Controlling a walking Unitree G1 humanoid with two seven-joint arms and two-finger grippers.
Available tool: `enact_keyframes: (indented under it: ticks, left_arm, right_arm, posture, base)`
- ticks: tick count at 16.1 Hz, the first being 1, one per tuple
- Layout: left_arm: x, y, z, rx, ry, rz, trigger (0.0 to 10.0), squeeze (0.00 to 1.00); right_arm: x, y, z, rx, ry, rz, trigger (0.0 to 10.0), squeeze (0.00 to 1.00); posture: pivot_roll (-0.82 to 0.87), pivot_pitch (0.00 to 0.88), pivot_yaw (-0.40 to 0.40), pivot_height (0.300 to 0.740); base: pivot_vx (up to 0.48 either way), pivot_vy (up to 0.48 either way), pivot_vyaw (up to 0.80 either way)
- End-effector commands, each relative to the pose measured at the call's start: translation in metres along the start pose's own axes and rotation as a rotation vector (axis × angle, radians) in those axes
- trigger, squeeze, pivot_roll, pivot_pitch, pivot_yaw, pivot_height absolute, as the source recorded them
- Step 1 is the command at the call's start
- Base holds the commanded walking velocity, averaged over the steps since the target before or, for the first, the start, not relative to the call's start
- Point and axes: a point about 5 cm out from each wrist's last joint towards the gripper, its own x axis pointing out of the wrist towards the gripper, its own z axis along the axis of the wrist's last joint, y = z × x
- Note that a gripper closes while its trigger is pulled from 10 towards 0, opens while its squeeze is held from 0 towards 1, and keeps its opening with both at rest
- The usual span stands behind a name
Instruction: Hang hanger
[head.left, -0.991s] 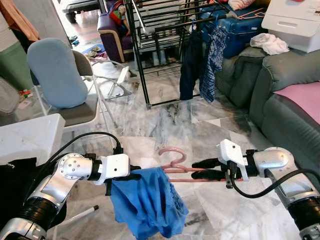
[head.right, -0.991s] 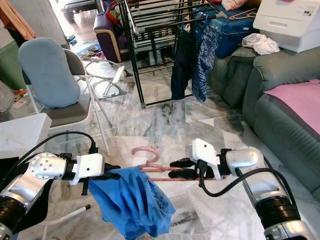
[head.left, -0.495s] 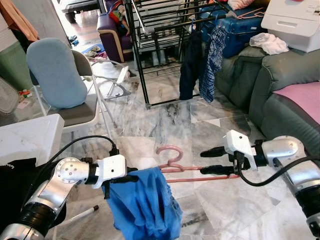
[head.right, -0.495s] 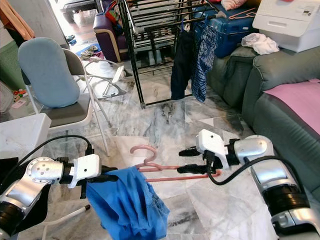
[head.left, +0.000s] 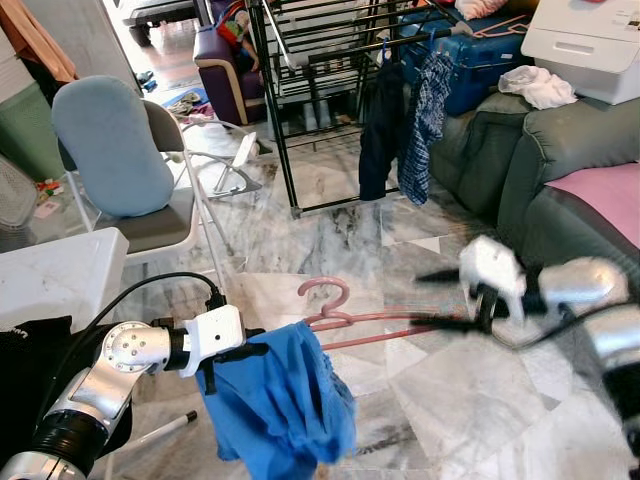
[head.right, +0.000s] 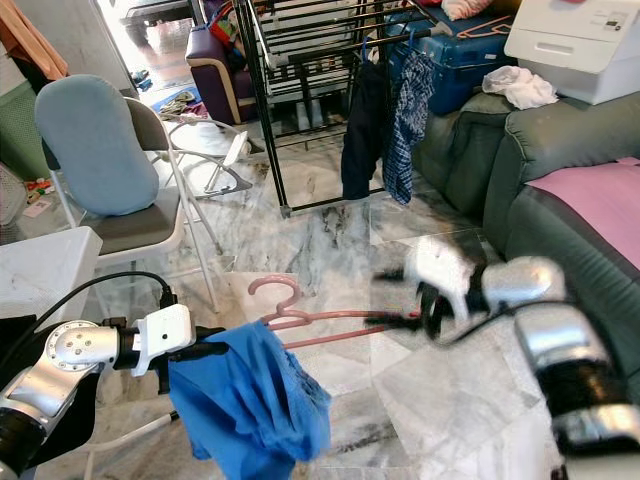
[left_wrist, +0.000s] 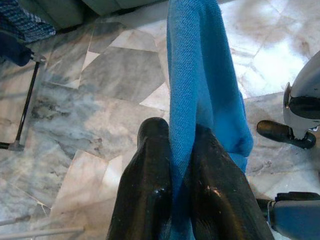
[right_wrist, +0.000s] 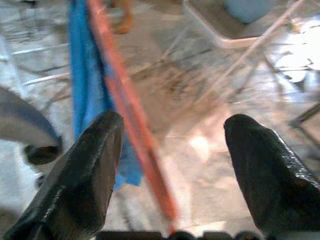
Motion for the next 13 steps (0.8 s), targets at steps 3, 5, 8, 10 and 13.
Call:
enact_keyframes:
  ticks: [3,5,8,10,13]
  left_arm:
    - [-0.013,0.026,-0.008,-0.004,0.049,0.235,0.0,0.0]
    - [-0.019,0.041,-0.005,-0.067,0.02,0.38,0.0,0.0]
    - [-0.027,0.053,-0.003,-0.121,-0.007,0.503,0.0,0.0]
    - [-0.026,0.054,0.006,-0.148,-0.09,0.512,0.0,0.0]
    - [-0.027,0.048,0.024,-0.129,-0.205,0.426,0.0,0.0]
  right_arm:
    - [-0.001,-0.007,0.017,0.032,-0.124,-0.072,10.0,1.0]
    - [0.007,0.001,0.015,0.08,-0.172,-0.059,10.0,1.0]
    - [0.021,0.013,0.014,0.17,-0.26,-0.065,10.0,1.0]
    - [0.037,0.02,0.007,0.245,-0.305,-0.14,10.0,1.0]
    - [0.056,0.021,-0.006,0.36,-0.309,-0.319,10.0,0.92]
  posture:
    - [-0.11,0.0,0.116,0.74]
    - [-0.11,0.0,0.116,0.74]
    - [-0.1,0.0,0.115,0.74]
    - [-0.1,0.0,0.115,0.74]
    - [-0.09,0.0,0.113,0.74]
  base:
    - [0.0,0.0,0.0]
    - [0.0,0.0,0.0]
    - [0.0,0.0,0.0]
    - [0.0,0.0,0.0]
    - [0.0,0.0,0.0]
